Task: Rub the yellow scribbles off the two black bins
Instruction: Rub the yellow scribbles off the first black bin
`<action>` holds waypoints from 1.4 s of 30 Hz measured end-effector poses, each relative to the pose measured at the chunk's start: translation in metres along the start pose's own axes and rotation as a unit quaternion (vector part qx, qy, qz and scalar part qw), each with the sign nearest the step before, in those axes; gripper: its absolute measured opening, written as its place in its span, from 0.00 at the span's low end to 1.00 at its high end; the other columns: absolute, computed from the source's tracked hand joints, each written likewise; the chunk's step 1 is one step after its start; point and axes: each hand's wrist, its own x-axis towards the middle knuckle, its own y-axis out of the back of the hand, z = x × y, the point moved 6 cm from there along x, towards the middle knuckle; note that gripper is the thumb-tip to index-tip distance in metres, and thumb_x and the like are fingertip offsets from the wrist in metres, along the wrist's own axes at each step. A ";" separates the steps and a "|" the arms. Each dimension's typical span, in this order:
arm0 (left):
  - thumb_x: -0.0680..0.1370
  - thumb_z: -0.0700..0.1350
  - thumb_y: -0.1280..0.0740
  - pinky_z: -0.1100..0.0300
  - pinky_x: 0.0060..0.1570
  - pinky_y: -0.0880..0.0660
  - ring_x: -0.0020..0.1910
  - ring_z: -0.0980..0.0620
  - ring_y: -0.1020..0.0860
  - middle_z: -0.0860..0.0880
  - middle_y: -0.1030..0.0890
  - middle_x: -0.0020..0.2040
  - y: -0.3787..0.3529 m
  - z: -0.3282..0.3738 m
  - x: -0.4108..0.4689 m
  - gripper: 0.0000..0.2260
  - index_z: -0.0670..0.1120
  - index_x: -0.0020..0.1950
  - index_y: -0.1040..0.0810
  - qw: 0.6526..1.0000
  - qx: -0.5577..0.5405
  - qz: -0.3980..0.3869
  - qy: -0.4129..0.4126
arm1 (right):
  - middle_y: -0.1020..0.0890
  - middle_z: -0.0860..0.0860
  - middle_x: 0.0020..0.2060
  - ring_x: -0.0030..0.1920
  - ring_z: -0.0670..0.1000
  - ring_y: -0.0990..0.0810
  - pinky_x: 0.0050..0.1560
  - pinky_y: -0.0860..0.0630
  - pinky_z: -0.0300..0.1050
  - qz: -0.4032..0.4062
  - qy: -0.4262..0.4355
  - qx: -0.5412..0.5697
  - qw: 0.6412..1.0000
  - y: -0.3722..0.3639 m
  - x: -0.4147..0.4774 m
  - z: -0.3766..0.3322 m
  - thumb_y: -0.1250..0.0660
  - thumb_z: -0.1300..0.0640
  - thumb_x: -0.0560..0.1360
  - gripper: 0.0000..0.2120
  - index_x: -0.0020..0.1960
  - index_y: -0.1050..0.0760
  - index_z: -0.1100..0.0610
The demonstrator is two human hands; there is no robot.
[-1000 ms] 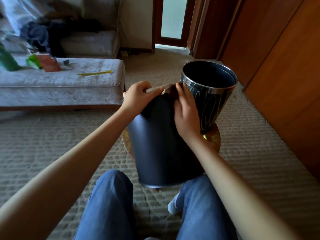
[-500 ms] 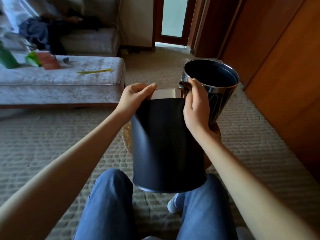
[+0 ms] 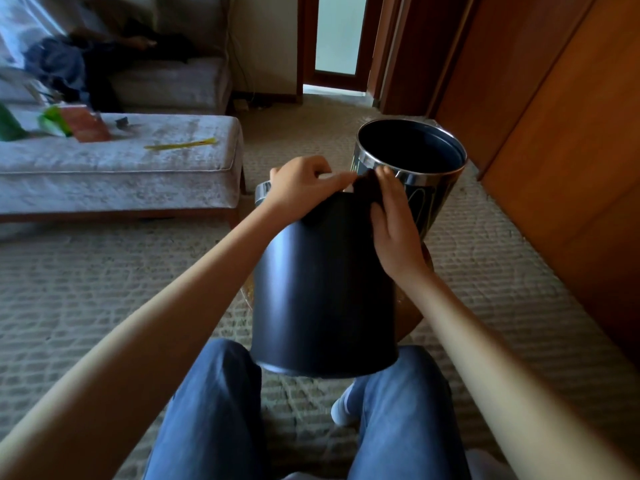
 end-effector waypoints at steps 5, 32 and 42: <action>0.72 0.58 0.28 0.52 0.47 0.34 0.33 0.56 0.31 0.56 0.31 0.30 0.010 -0.015 -0.004 0.17 0.52 0.32 0.30 0.999 -0.040 -0.011 -0.020 | 0.40 0.44 0.78 0.77 0.42 0.44 0.79 0.44 0.52 0.026 -0.130 0.114 0.985 0.002 -0.003 0.012 0.48 0.51 0.84 0.24 0.79 0.46 0.47; 0.79 0.61 0.37 0.51 0.58 0.35 0.45 0.50 0.26 0.53 0.29 0.32 -0.005 -0.007 0.017 0.23 0.48 0.32 0.33 0.997 0.066 -0.044 -0.022 | 0.28 0.56 0.72 0.74 0.61 0.34 0.76 0.43 0.59 -0.241 0.392 -0.292 0.838 -0.074 -0.172 -0.070 0.43 0.60 0.79 0.20 0.70 0.26 0.59; 0.79 0.59 0.34 0.55 0.45 0.33 0.38 0.54 0.29 0.51 0.29 0.31 -0.016 0.008 0.018 0.21 0.42 0.38 0.22 0.992 0.039 -0.098 -0.068 | 0.22 0.55 0.63 0.65 0.59 0.25 0.71 0.37 0.51 -0.183 0.313 -0.380 0.851 -0.052 -0.012 -0.095 0.43 0.58 0.77 0.19 0.65 0.25 0.58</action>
